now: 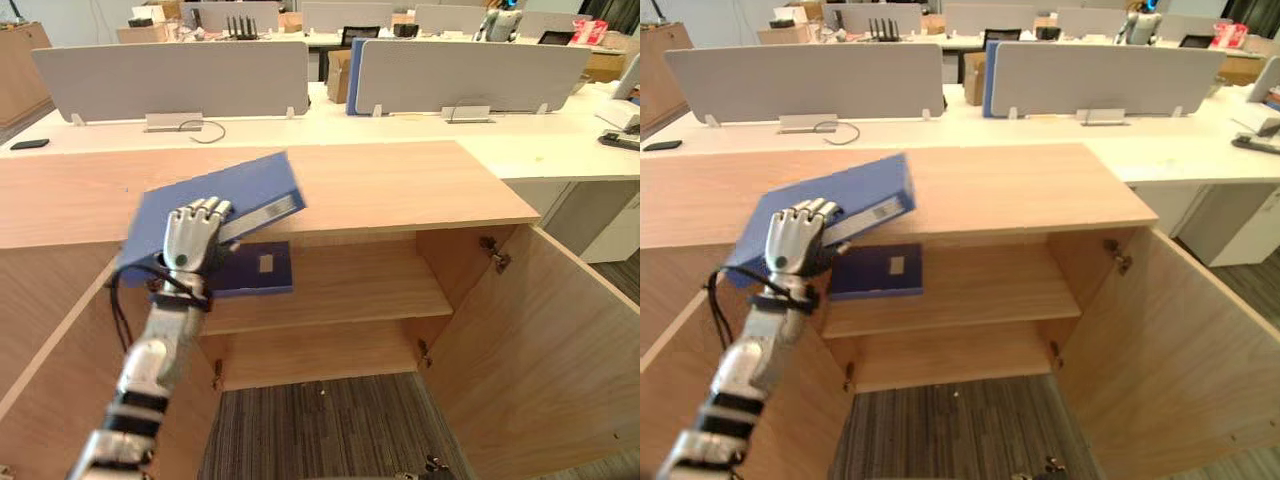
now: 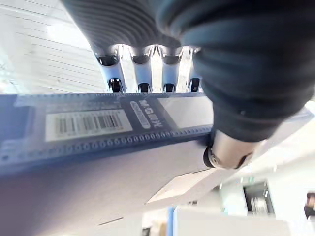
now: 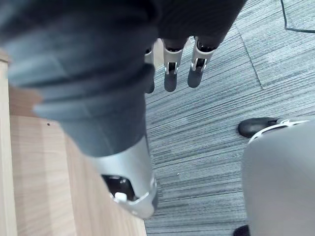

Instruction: Walk over to the cabinet, pick up the folder, carry it to the office cabinet, place the folder inside the office cabinet, then close the office cabinet door

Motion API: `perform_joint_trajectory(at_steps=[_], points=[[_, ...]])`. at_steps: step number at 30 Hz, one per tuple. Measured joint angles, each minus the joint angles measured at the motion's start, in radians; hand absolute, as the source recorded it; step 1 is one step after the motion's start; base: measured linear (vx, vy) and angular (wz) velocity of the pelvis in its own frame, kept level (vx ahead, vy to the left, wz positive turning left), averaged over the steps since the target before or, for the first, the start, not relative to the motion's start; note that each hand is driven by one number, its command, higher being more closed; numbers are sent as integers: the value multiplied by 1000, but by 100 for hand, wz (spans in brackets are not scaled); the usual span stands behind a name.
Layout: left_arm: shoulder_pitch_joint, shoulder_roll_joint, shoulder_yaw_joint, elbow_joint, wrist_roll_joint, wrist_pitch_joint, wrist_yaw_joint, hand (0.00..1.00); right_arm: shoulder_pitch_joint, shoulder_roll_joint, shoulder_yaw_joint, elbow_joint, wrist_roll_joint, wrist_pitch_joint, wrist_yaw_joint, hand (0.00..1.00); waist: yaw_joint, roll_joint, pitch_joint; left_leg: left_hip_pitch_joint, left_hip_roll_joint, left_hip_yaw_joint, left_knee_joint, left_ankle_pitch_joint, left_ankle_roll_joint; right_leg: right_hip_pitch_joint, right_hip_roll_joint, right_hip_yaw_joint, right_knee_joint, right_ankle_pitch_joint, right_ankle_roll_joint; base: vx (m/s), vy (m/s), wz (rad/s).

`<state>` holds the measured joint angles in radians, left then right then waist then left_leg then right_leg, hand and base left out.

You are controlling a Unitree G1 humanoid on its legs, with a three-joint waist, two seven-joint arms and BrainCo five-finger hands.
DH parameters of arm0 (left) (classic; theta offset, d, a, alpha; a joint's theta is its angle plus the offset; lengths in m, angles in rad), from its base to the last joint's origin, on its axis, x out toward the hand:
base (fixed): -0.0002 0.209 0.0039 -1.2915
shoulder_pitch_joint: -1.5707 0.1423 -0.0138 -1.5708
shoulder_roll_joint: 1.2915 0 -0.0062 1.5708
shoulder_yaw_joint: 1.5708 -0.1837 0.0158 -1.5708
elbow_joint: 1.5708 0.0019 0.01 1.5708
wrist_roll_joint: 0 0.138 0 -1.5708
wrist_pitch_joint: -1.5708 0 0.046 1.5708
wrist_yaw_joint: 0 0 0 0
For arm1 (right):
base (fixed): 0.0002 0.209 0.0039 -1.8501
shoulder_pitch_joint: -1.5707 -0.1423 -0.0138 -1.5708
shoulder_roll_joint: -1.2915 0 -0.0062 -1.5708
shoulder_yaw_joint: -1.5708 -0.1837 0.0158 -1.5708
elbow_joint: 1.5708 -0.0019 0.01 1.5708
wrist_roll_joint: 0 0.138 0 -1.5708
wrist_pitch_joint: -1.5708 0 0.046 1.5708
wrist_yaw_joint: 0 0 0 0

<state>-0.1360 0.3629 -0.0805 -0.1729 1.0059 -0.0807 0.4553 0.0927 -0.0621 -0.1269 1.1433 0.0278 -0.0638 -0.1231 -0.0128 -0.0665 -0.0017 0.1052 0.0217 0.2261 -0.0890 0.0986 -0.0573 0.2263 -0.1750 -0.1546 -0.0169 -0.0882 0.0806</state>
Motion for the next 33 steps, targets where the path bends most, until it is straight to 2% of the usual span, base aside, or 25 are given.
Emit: perform_joint_trajectory(at_steps=[1, 2, 3, 4, 6, 8, 11, 12, 14, 16, 17, 20, 23, 27, 30, 33], points=[[25, -34, -1, -53, -13, -12, 2, 100, 0, 1, 1, 0, 3, 0, -2, 0, 2, 0, 0, 0, 1, 0, 0, 0, 0, 0, 0, 1, 1, 0, 0, 0, 0, 0], [66, -95, -9, -146, -70, -45, 11, 100, -3, 4, 4, -2, 26, 0, -7, 0, 5, 1, 0, 0, 3, -1, 0, 2, 0, -2, 2, 1, 4, 0, 0, 0, 0, 0], [118, -172, -26, -246, -171, -90, 20, 100, -4, 9, 34, -23, 76, 0, -18, 0, 6, 7, -3, 0, 7, 0, 0, 4, 0, -5, 5, 6, 10, 0, 0, -62, 2, -9], [160, -223, -41, -296, -258, -122, 19, 100, 13, 14, 58, -96, 116, -2, -25, 0, 7, 16, -6, -1, 11, 5, 0, 6, 1, -17, 9, 17, 24, -1, -1, -81, 4, -14], [208, -266, -53, -335, -358, -144, 8, 100, 51, 28, 85, -252, 155, -6, -38, 0, 1, 25, -1, -5, 16, 8, -4, 12, 4, -32, 12, 25, 39, -1, -1, -121, 3, -9], [249, -283, -59, -349, -462, -160, -20, 100, 93, 45, 100, -408, 192, -18, -42, 0, -1, 27, 1, -4, 20, 7, -5, 17, 5, -36, 16, 25, 49, -1, -1, -114, 0, 0], [321, -310, -43, -405, -746, -183, -50, 100, 152, 60, 122, -710, 261, -52, -47, 0, -2, 28, 20, -4, 21, 5, -5, 13, 8, -45, 15, 25, 61, -5, -5, -130, 19, -1], [333, -314, -32, -415, -772, -184, -57, 100, 160, 63, 122, -763, 272, -57, -47, 0, -1, 28, 24, -7, 21, 4, -5, 13, 9, -49, 15, 25, 61, -5, -5, -146, 36, -2], [380, -320, -8, -464, -906, -196, -79, 100, 182, 72, 128, -963, 305, -89, -41, 0, -2, 27, 27, -27, 19, -2, -5, 18, 13, -72, 14, 25, 66, -3, -5, -80, 27, 1], [397, -320, 10, -482, -961, -202, -93, 100, 185, 79, 124, -1078, 310, -100, -35, 0, -2, 26, 26, -30, 17, -4, -5, 20, 13, -73, 12, 25, 66, -2, -5, -17, 14, 4], [400, -321, 22, -490, -992, -207, -109, 100, 183, 79, 123, -1178, 317, -123, -25, 0, 0, 26, 26, -32, 15, -7, -5, 26, 9, -74, 11, 24, 65, 1, -1, 0, 7, 4], [400, -321, 47, -493, -1116, -217, -172, 100, 137, 77, 111, -1323, 343, -173, -7, 0, -1, 25, 27, -35, 15, -9, 0, 31, 13, -75, 13, 24, 59, 9, 9, 0, 0, 0], [396, -320, 55, -492, -1245, -217, -250, 100, 42, 55, 107, -1378, 349, -193, 6, 0, -2, 24, 28, -36, 16, -9, 1, 31, 13, -75, 15, 25, 56, 9, 10, 0, 0, 0], [349, -318, 33, -473, -1365, -217, -330, 100, -158, -9, 118, -1366, 399, -196, 12, 0, 2, 25, 28, -37, 16, -11, 1, 31, 13, -74, 16, 24, 58, 10, 12, 0, 0, 0], [323, -317, 6, -448, -1421, -217, -350, 100, -277, -54, 151, -1315, 450, -196, 14, 0, 6, 25, 28, -37, 16, -13, 1, 32, 13, -74, 15, 24, 60, 10, 12, 0, 0, 0], [307, -313, -25, -418, -1464, -216, -365, 100, -359, -87, 196, -1254, 551, -195, 34, 0, 12, 26, 29, -37, 16, -14, 1, 33, 14, -73, 15, 23, 61, 10, 12, -11, 3, 1]])
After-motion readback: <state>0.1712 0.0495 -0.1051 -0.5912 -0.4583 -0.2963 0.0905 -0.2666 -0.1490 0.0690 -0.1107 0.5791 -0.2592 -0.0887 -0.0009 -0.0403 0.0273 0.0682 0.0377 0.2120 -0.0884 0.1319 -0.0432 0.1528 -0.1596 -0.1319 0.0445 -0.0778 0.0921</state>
